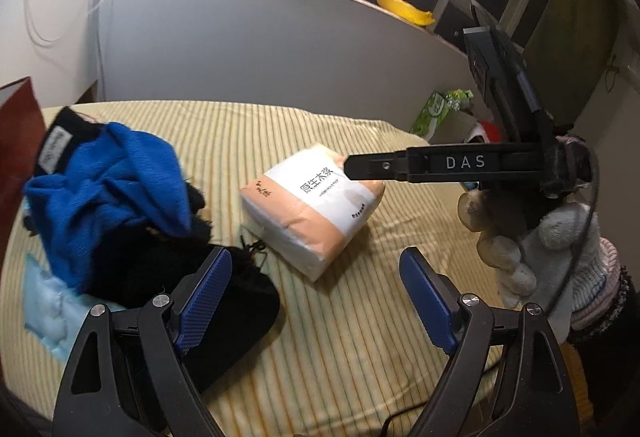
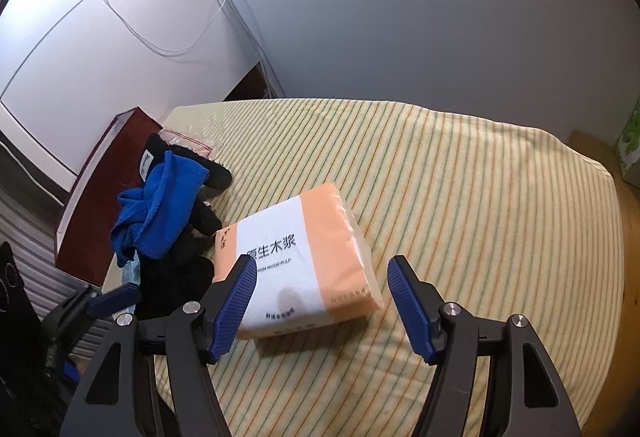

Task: Organize soft objects
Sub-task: 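Move the right gripper to the tissue pack and close on it, then lift the tissue pack with the right gripper over the shoebox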

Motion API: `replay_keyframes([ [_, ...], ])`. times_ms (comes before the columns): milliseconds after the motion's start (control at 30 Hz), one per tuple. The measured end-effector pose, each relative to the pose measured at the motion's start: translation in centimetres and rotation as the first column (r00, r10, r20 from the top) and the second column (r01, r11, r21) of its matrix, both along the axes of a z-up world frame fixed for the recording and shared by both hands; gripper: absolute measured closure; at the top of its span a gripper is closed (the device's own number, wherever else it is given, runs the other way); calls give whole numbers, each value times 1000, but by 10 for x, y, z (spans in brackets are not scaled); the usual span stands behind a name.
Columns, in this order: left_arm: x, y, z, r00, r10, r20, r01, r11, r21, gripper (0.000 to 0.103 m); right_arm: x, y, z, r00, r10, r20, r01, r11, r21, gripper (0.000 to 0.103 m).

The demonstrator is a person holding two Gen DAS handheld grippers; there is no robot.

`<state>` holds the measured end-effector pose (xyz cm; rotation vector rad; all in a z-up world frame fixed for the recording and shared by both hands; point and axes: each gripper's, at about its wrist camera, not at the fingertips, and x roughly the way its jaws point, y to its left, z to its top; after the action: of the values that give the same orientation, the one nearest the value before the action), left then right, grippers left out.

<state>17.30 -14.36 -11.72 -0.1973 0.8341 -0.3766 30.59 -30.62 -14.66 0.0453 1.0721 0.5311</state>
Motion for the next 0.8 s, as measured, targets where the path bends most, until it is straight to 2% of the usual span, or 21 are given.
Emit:
replay_keyframes([
  [167,20,-4,-8,999,-11,-47,10,1000,-28,17,10,9,-7,999,22,-27,-22,1000,-1,39],
  [500,34,-5,-18,997,-24,-77,23,1000,-16,18,26,10,-26,994,30,-109,-25,999,41,39],
  [567,34,-3,-20,996,-31,-89,29,999,-27,21,26,10,-27,992,39,-119,-33,998,47,39],
  [733,35,-4,-22,993,-53,-101,49,998,-38,36,26,10,-30,989,50,-136,-43,998,54,39],
  [800,36,-4,-23,992,-62,-107,59,998,-34,36,25,9,-30,988,51,-143,-43,997,61,39],
])
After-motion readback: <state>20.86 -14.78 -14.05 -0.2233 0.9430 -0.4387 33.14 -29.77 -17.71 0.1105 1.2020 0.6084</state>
